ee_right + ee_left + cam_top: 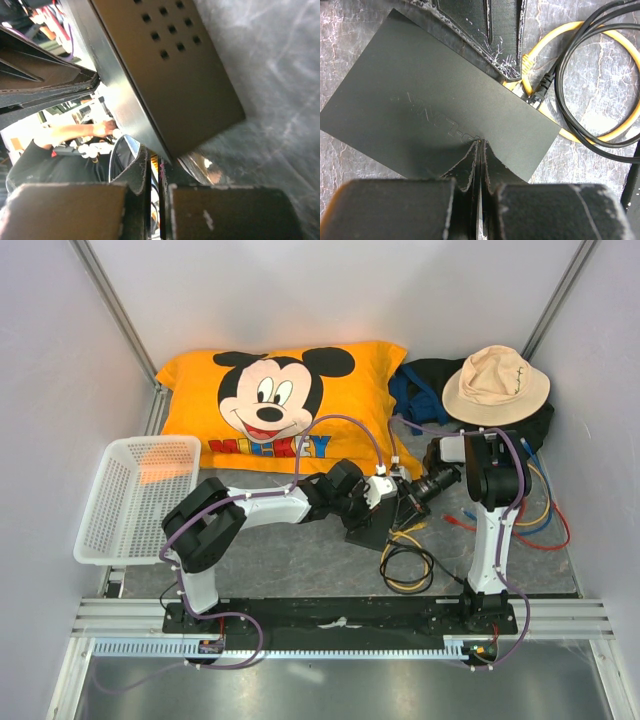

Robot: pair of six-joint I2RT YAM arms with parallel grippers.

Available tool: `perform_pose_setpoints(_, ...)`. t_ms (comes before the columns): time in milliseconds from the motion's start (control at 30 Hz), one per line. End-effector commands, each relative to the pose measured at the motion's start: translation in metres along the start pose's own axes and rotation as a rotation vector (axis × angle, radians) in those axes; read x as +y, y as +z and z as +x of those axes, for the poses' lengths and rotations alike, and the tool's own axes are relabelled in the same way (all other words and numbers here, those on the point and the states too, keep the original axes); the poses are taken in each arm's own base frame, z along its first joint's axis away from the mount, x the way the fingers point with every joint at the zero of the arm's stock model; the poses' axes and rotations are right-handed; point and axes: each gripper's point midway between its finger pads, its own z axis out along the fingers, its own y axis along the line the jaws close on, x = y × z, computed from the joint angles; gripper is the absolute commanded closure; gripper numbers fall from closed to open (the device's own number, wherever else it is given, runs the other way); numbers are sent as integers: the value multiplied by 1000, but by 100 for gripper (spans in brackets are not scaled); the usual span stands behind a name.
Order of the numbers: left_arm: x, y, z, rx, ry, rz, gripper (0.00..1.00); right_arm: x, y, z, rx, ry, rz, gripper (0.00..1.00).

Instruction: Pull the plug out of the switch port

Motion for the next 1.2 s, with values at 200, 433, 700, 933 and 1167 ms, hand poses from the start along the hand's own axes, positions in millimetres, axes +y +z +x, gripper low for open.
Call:
perform_pose_setpoints(200, 12, 7, 100, 331, -34, -19, 98, -49, -41, 45, 225, -150, 194, 100)
perform_pose_setpoints(433, 16, 5, 101, 331, -36, -30, 98, -35, -81, 31, 75, -199, 115, 100)
perform_pose_setpoints(700, 16, 9, 102, 334, -40, -22, 98, -3, -175, -12, -181, -314, 395, 100)
perform_pose_setpoints(933, 16, 8, 102, 327, -29, -27, 98, -23, -253, -8, -282, -274, 614, 100)
perform_pose_setpoints(1167, 12, 10, 104, 329, -23, -19, 98, -52, -289, -8, -356, -208, 654, 95)
